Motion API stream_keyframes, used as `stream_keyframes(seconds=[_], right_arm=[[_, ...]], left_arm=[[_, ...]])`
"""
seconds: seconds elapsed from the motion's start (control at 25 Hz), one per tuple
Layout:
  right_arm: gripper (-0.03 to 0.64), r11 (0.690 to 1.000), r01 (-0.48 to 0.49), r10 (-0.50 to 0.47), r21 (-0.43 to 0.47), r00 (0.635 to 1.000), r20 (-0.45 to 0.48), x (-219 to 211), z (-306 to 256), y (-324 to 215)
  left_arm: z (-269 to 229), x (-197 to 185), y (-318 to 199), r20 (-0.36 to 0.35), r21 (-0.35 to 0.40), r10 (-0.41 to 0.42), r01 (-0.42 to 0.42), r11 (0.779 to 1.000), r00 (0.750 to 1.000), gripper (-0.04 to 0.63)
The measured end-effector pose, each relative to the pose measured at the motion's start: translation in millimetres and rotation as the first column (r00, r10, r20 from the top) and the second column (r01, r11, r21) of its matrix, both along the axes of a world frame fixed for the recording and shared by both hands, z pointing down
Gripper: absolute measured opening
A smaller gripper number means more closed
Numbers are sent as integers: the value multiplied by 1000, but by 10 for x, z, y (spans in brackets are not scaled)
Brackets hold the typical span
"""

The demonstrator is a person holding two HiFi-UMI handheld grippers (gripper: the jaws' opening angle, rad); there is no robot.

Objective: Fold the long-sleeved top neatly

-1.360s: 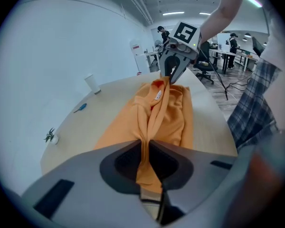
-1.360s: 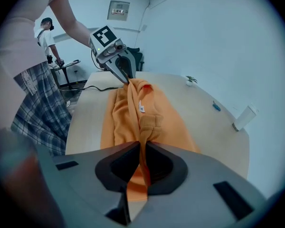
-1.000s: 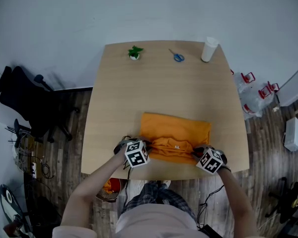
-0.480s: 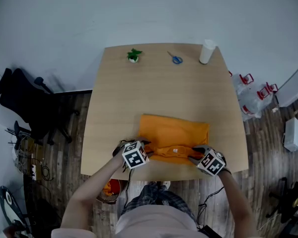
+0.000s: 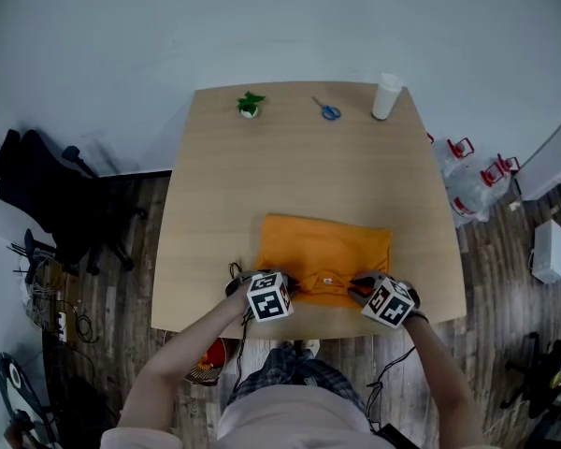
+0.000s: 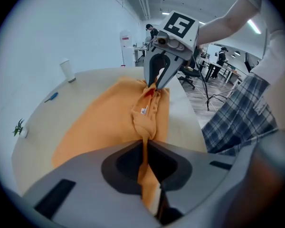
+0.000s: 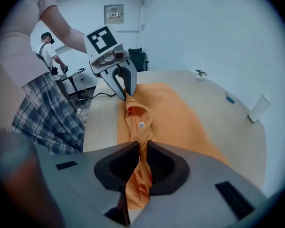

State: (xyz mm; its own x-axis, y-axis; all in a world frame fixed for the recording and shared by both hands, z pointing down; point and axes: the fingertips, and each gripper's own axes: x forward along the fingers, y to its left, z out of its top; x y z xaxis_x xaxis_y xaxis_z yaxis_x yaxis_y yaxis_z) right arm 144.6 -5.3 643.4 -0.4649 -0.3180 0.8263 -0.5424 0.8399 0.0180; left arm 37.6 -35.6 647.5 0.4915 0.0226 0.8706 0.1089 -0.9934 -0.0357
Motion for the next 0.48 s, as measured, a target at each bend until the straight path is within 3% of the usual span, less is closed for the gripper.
stream_keyframes(seconds=[0.16, 0.48], right_arm=[[69, 998, 50, -49, 23, 998, -37, -36, 9, 289], [150, 989, -4, -2, -147, 999, -44, -44, 435, 642]], left_arm=[[-6, -122, 119, 5, -22, 20, -20, 1000, 1000, 34], [195, -268, 331, 57, -133, 30, -23, 991, 998, 177]])
